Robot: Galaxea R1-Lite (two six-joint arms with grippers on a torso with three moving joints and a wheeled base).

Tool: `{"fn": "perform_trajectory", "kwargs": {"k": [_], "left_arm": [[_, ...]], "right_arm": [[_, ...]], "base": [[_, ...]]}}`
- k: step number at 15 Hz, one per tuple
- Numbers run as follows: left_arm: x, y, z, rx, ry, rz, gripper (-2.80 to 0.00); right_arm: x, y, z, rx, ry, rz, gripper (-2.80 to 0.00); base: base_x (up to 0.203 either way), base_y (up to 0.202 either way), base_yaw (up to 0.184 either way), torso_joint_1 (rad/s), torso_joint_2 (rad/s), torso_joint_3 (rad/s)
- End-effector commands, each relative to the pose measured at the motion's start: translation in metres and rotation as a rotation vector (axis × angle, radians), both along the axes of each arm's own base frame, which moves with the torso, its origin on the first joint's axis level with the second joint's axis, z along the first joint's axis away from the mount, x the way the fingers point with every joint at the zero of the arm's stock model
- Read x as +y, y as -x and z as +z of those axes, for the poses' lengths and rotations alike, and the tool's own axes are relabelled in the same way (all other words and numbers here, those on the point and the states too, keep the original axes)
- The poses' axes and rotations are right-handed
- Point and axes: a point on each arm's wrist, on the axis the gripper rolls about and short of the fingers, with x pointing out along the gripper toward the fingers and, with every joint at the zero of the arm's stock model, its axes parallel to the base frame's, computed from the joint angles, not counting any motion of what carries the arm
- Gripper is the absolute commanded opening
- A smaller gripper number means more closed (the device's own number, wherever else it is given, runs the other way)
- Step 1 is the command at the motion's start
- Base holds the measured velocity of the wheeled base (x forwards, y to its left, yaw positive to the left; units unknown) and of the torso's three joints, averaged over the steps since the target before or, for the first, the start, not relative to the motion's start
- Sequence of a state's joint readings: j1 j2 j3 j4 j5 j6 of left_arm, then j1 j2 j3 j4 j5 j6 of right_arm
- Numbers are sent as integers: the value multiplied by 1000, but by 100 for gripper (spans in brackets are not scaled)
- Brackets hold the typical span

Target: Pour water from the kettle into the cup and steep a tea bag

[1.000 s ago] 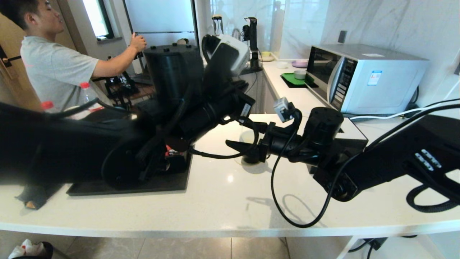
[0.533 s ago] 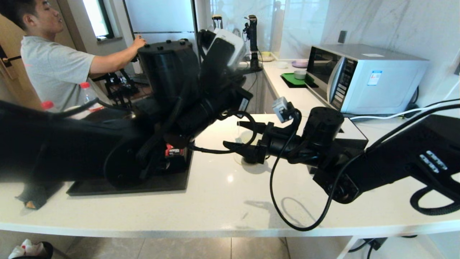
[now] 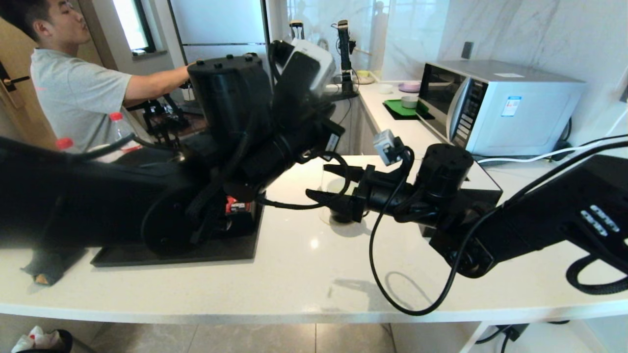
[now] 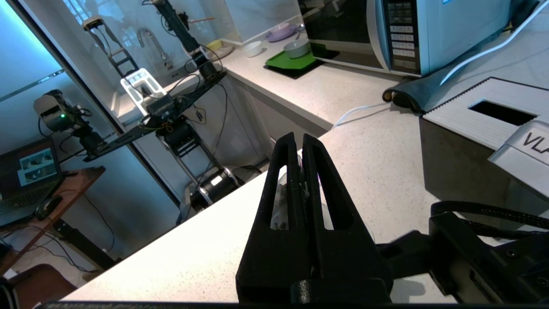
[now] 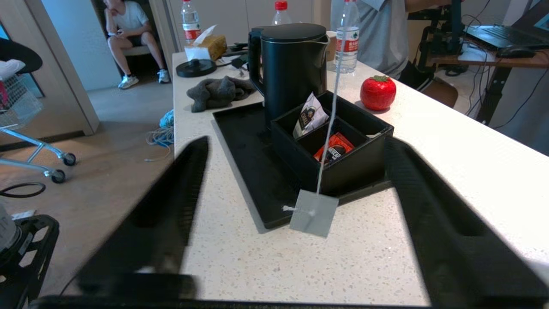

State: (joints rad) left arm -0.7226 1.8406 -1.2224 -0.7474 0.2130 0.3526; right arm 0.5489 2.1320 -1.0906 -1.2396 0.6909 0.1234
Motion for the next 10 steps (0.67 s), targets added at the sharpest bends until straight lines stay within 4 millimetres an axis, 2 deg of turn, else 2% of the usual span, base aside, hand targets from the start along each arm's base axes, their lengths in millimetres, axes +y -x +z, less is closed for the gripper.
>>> {"fn": "perform_trajectory", "kwargs": {"k": [1, 6, 10], "left_arm": [[-1, 1, 1, -6, 2, -1, -280], [-2, -1, 20, -55, 45, -1, -280], [-5, 1, 22, -58, 48, -10, -280]], "right_arm": [[-1, 2, 1, -5, -3, 4, -280], [0, 6, -3, 6, 6, 11, -280], [3, 7, -1, 2, 3, 19, -280]], "base": [[0, 0, 0, 0, 0, 0], [0, 0, 0, 0, 0, 0], [0, 0, 0, 0, 0, 0]]}}
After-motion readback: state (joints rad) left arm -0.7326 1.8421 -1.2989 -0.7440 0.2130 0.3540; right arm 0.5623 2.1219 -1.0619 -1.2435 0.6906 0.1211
